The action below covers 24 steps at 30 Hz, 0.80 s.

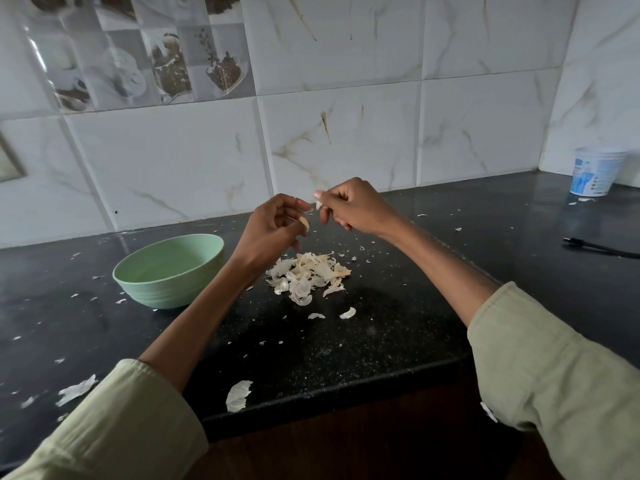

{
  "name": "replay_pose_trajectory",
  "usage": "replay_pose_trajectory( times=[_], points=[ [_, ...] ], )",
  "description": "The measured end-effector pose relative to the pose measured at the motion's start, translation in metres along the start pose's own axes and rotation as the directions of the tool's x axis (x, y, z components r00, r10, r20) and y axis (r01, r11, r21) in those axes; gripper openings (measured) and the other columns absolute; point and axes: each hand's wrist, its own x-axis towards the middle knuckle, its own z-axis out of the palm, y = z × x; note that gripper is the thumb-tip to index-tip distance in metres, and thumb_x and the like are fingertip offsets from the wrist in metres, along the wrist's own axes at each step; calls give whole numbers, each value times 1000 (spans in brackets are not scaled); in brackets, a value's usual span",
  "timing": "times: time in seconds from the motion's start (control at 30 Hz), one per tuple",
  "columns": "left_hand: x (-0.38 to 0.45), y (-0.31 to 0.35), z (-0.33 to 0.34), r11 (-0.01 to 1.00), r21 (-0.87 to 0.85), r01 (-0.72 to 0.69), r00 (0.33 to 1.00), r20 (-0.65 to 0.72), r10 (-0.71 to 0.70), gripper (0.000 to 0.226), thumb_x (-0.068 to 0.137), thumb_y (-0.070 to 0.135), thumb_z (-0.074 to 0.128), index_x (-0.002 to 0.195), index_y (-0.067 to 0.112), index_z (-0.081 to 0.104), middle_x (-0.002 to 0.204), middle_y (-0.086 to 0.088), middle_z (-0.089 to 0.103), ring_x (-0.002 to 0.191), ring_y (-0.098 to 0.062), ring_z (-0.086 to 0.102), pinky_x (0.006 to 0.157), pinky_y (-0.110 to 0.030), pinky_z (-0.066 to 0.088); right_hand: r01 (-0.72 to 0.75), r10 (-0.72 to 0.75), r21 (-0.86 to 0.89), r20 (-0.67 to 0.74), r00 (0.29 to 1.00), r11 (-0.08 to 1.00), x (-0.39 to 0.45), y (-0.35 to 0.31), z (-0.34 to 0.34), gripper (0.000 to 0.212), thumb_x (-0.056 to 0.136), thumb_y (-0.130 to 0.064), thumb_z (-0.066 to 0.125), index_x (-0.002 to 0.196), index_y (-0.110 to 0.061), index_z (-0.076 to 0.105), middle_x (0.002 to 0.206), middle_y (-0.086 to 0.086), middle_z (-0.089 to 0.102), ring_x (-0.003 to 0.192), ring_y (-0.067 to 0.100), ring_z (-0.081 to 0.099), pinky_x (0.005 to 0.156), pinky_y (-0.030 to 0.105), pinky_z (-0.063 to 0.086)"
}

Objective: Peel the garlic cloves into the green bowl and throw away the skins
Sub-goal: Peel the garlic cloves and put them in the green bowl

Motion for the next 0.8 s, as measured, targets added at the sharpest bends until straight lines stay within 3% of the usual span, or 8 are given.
replay_pose_trajectory(
  times=[0.13,0.3,0.4,0.47,0.53,0.67,0.8],
  points=[
    [3,-5,-4,998,61,-6,999,-40,8,16,91,14,80,106,10,76,92,-11,78,84,-31,76,83,-44,64,40,-27,-119,114,993,992,-1,4,-6,35,101,-38,65,82,-12,81,55,8,64,47,11,57,61,19,50],
    [2,-5,-4,997,71,-24,995,-99,31,20,83,12,87,99,7,78,85,-8,79,78,-29,77,77,-36,65,2,14,-78,210,978,997,5,10,-12,25,86,-30,84,96,-8,77,78,14,76,62,15,69,61,22,54],
    [2,-4,-5,999,46,-29,988,-151,36,16,83,11,87,94,4,78,81,-6,79,72,-23,76,71,-28,62,-23,14,29,279,960,999,5,10,-17,21,88,-14,82,104,-2,75,91,11,79,83,21,77,73,30,62],
    [3,-4,-7,998,51,-34,986,-162,42,16,84,13,86,93,3,78,80,-7,79,72,-24,76,73,-31,63,-21,10,23,378,926,1000,5,10,-18,19,93,-8,76,110,-2,74,104,7,80,97,22,77,85,34,63],
    [4,-5,-8,998,61,-34,986,-159,44,14,85,12,86,93,3,78,79,-8,78,71,-23,75,73,-31,63,-19,26,-21,419,908,1000,5,9,-17,17,97,-7,70,113,-5,74,109,2,79,101,18,75,86,32,62],
    [4,-6,-7,996,83,-36,988,-145,48,9,89,7,81,96,3,76,78,-7,78,71,-18,74,72,-29,62,-42,36,11,329,944,999,4,4,-11,23,98,-21,71,115,-6,69,101,4,80,86,16,76,72,25,60],
    [2,-6,-5,993,110,-42,990,-130,56,13,89,15,83,97,8,76,80,-6,78,77,-21,77,78,-35,64,31,-24,-36,169,985,999,3,3,0,23,91,-27,80,102,-8,74,89,2,80,74,10,75,67,28,61]
  ],
)
